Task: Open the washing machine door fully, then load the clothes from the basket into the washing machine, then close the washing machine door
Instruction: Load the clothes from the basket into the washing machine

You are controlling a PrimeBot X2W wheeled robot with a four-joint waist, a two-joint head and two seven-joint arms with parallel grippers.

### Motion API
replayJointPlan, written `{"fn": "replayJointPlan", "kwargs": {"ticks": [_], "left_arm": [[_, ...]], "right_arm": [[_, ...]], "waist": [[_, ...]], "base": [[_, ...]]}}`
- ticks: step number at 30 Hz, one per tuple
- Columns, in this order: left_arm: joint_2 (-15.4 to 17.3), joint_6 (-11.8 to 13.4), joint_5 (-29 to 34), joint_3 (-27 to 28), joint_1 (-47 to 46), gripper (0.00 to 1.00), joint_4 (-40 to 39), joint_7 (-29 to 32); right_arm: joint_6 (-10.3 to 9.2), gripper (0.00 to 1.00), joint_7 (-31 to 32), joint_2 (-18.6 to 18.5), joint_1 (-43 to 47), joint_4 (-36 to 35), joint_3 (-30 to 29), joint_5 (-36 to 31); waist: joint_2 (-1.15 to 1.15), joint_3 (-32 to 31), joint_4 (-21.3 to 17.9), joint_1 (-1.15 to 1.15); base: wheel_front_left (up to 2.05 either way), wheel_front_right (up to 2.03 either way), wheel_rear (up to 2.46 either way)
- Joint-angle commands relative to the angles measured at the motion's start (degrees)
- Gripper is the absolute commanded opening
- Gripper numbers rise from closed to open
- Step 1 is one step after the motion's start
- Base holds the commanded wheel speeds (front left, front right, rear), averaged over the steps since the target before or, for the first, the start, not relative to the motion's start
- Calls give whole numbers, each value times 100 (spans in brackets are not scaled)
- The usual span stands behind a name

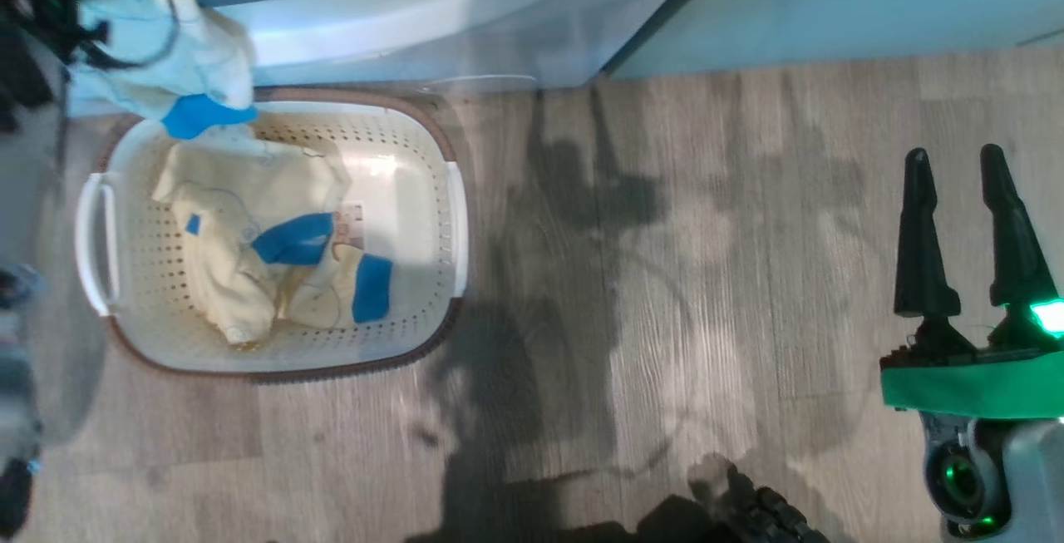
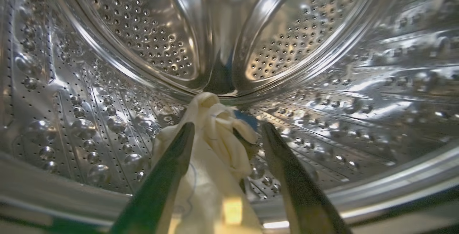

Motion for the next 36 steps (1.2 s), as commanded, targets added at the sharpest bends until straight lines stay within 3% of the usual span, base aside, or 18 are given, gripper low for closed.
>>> {"fn": "replayJointPlan", "kwargs": {"ticks": [1, 6, 14, 20, 28, 36], "left_arm": [[222, 33, -26, 108, 23, 100, -229, -53], [104, 326, 53, 196, 905, 100, -1283, -155], [-44, 981, 318, 569, 2864, 100, -3787, -164], [-155, 1373, 462, 663, 4195, 100, -5049, -165], [-252, 1658, 535, 684, 5542, 100, -5828, -165], [-424, 1718, 452, 584, 6419, 100, -5996, -165]], "right_arm": [[22, 100, -31, -66, 134, -180, 56, -54], [22, 100, -31, -66, 188, -181, -18, -176], [22, 100, -31, -66, 283, -178, -75, -332], [22, 100, -31, -66, 376, -152, -102, -469], [22, 100, -31, -66, 522, -37, -2, -715], [22, 100, -31, -66, 784, 120, -4, -872]], "waist": [[0, -81, 75, 0], [0, -280, 238, 0], [0, -615, 453, 0], [0, -880, 629, 0], [0, -1292, 885, 0], [0, -1845, 1151, 0]], "base": [[0, 0, 0], [0, 0, 0], [0, 0, 0], [0, 0, 0], [0, 0, 0], [0, 0, 0]]}}
